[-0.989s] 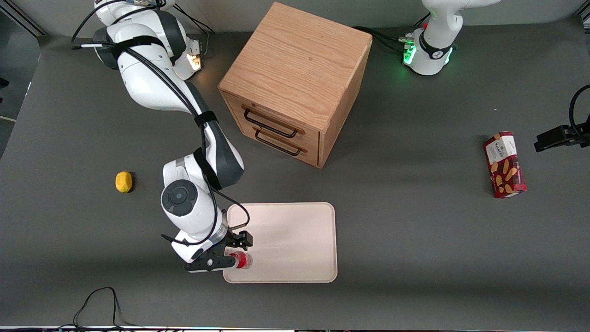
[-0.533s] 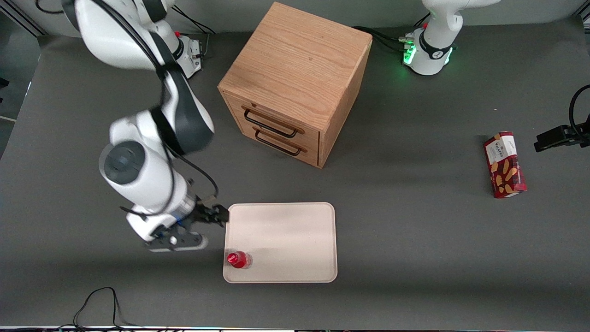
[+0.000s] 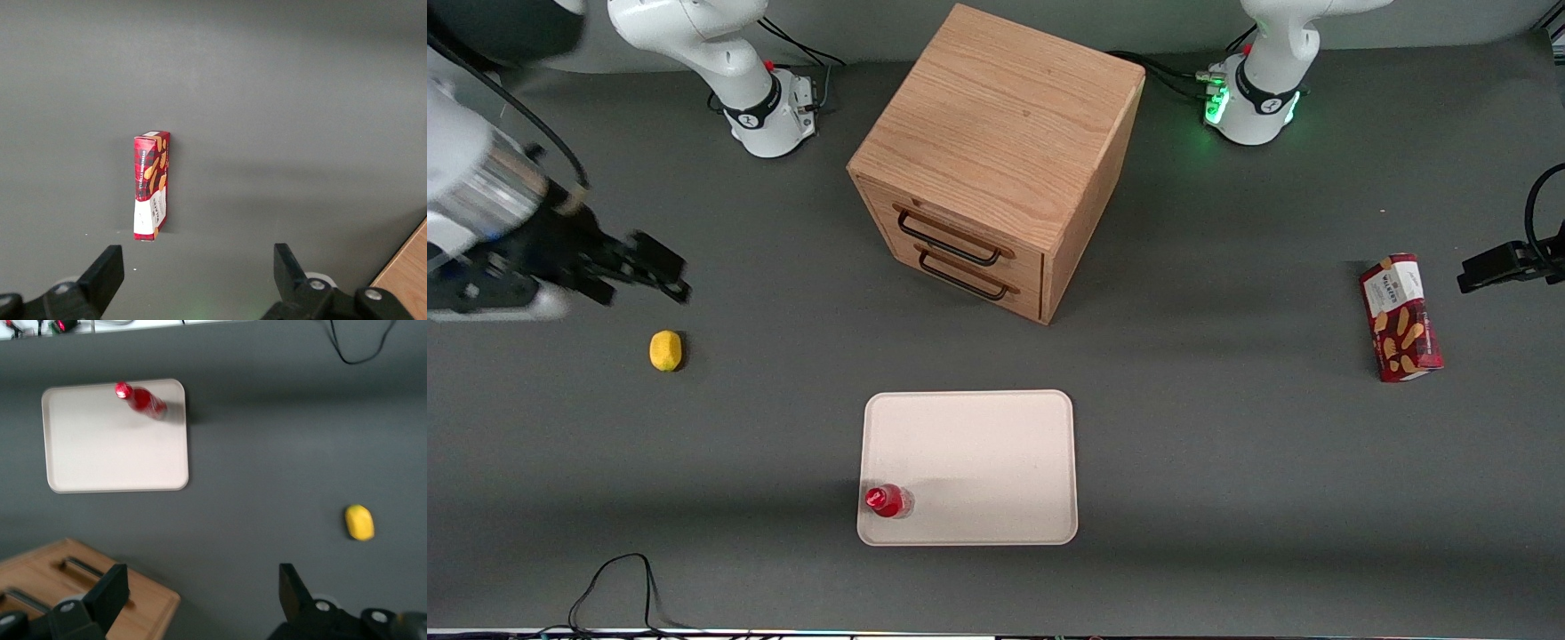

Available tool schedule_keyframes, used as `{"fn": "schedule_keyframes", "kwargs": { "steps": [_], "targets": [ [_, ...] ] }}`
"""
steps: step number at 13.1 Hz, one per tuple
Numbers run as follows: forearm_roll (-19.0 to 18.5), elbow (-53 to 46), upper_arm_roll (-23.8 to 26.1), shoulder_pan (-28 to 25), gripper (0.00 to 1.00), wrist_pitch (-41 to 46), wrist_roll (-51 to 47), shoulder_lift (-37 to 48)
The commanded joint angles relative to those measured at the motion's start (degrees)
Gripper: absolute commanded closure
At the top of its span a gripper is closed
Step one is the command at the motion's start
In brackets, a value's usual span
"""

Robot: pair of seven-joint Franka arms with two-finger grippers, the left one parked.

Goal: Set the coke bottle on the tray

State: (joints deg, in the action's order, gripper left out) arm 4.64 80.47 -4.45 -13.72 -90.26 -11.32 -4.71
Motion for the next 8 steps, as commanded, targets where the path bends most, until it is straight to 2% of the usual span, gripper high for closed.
{"fn": "schedule_keyframes", "kwargs": {
  "steps": [1, 3, 8],
  "targets": [
    [-0.1, 8.6, 5.2, 9.0, 0.0, 1.6, 5.9, 7.5],
    [-0.1, 8.7, 5.3, 11.7, 0.0, 2.6, 10.4, 7.5],
    [-1.0, 10.1, -0.2, 11.8, 0.0, 2.9, 16.2, 7.3]
  ]
}}
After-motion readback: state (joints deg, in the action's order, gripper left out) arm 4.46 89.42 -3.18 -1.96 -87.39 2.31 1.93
